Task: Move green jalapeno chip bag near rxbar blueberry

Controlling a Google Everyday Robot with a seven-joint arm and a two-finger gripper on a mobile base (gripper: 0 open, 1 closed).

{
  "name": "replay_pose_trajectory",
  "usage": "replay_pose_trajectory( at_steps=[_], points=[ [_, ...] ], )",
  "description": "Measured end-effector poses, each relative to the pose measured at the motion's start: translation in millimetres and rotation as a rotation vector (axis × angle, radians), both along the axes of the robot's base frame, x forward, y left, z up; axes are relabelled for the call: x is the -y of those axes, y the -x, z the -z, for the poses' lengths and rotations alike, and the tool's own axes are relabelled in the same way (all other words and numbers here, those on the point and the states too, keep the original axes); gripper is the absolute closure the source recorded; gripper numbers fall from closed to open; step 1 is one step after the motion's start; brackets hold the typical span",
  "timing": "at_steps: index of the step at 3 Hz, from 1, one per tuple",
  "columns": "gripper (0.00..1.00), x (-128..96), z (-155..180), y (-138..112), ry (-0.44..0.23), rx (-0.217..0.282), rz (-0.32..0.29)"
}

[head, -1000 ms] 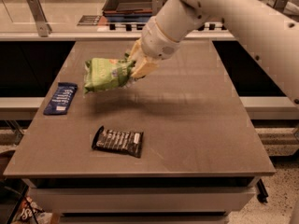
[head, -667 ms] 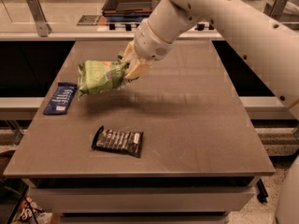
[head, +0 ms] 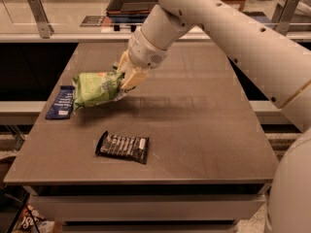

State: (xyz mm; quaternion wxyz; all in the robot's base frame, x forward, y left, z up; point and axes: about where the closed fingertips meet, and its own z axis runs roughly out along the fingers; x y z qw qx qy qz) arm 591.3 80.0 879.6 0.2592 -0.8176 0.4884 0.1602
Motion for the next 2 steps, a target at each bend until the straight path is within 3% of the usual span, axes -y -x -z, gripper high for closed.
replay_pose_trajectory(
  at_steps=[1, 2],
  points=[
    [1.0, -1.0, 16.4, -3.6, 0.052, -0.019, 0.018],
    [0.85, -2.4, 17.6, -3.5, 0.053, -0.02, 0.016]
  ],
)
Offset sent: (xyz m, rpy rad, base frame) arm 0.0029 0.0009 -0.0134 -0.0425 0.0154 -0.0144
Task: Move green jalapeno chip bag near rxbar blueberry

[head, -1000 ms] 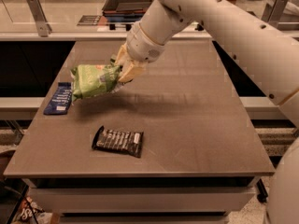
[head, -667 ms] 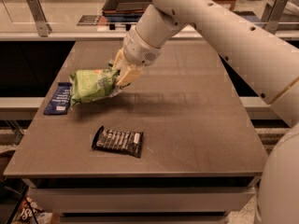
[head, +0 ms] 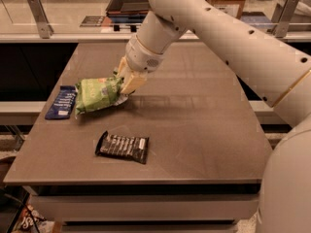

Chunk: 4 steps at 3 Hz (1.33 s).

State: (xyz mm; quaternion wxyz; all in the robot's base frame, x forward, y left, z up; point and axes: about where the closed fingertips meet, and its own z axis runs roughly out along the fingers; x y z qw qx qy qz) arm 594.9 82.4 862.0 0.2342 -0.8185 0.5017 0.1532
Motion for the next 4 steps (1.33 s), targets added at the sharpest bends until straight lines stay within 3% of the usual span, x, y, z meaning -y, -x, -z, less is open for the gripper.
replay_pose_trajectory(
  at_steps=[3, 4],
  points=[
    [0.15, -4.7, 4.4, 0.8, 0.001, -0.005, -0.007],
    [0.0, -6.3, 5.9, 1.1, 0.001, -0.007, -0.01]
  ],
)
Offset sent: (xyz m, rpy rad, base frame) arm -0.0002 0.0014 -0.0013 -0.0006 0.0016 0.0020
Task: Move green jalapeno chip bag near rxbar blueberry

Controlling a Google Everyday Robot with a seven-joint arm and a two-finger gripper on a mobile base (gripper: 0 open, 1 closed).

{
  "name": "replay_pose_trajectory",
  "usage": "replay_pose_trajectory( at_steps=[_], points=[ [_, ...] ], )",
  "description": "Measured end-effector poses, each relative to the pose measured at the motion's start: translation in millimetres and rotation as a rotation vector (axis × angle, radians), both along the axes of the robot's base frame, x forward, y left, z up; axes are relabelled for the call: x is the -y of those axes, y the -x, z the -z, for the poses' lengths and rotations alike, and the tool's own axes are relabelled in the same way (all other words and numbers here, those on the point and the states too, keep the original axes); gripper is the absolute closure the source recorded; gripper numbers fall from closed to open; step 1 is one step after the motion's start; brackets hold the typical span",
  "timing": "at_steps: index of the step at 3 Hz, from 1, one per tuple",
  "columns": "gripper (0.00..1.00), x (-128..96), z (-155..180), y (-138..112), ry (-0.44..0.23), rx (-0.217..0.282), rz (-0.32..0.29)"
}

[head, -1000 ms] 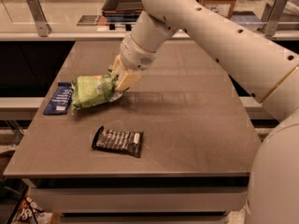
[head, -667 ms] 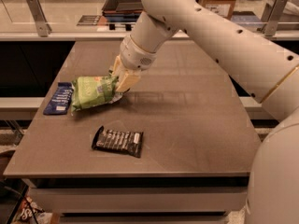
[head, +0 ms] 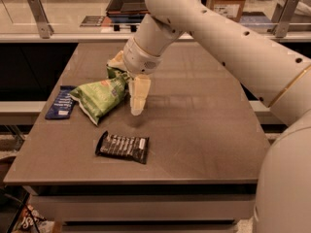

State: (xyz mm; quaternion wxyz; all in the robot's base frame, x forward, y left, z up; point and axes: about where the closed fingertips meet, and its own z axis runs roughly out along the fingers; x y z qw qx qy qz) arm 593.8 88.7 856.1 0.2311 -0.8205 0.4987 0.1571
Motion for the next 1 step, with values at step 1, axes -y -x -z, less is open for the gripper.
replay_pose_trajectory(
  at_steps=[1],
  points=[
    [0.0, -0.1, 0.1, 0.0, 0.0, 0.0, 0.0]
  ],
)
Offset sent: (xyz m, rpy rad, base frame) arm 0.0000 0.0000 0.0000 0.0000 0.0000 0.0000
